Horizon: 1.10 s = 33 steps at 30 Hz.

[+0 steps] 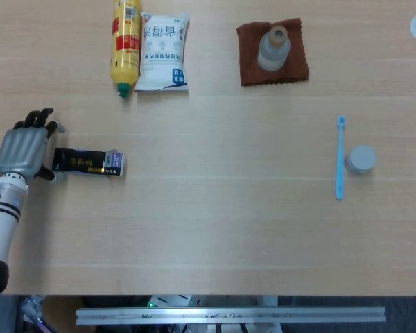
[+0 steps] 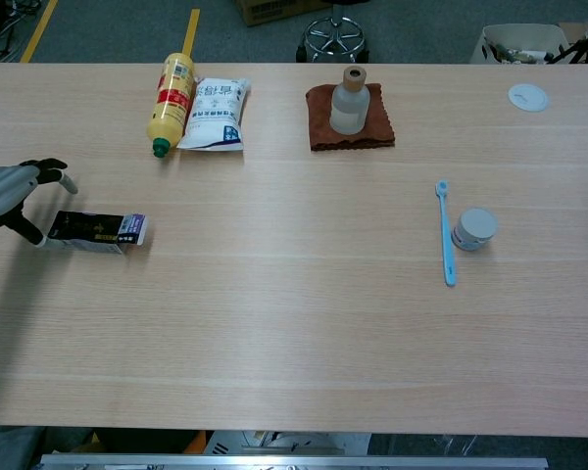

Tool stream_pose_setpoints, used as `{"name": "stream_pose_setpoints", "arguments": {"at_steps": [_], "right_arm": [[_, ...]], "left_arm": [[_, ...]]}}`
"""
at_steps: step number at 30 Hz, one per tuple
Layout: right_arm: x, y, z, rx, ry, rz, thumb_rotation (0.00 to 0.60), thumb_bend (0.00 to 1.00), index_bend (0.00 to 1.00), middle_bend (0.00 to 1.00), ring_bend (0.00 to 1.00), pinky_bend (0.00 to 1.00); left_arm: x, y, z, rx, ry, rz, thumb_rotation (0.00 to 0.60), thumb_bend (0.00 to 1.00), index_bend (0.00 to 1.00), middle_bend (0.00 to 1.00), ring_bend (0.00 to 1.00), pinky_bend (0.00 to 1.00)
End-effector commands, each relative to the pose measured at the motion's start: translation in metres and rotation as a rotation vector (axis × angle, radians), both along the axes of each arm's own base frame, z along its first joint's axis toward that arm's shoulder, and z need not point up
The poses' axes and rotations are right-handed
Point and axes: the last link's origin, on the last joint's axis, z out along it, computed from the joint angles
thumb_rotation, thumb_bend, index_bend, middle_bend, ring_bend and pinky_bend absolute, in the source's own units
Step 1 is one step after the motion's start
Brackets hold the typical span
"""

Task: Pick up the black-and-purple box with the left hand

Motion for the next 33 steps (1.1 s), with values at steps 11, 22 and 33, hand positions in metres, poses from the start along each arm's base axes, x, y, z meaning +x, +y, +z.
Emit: {"name": "stream_pose_setpoints", "arguments": {"at_steps": [11,22,33], "right_arm": [[-0.0005,-0.0002,-0.0013,0.003,-0.002,-0.003,0.600,0.31,0.30,0.30,0.31,0.40],[-0.0029,0.0014,-0.0009,0.000,-0.006,-0.010,0.600,0.31,0.30,0.30,0.31,0.40],[-0.0042,0.0021,-0.0008,-0.001,-0.008,-0.014,0.600,0.31,0.30,0.30,0.31,0.40]], "left_arm": [[0.0005,-0.0029,-0.0015,-0.023,-0.004,-0.030,0.600,0.08,0.33,0.07,0.06,0.19],[0.0012,-0.0030,-0.0039,-0.037,-0.026,-0.040,0.600,0.27,0.35,0.07,0.06,0.19],[0.0006,-0.0037,-0.0044,-0.040,-0.026,-0.042,0.600,0.33,0.37,0.07,0.06,0.19]]}}
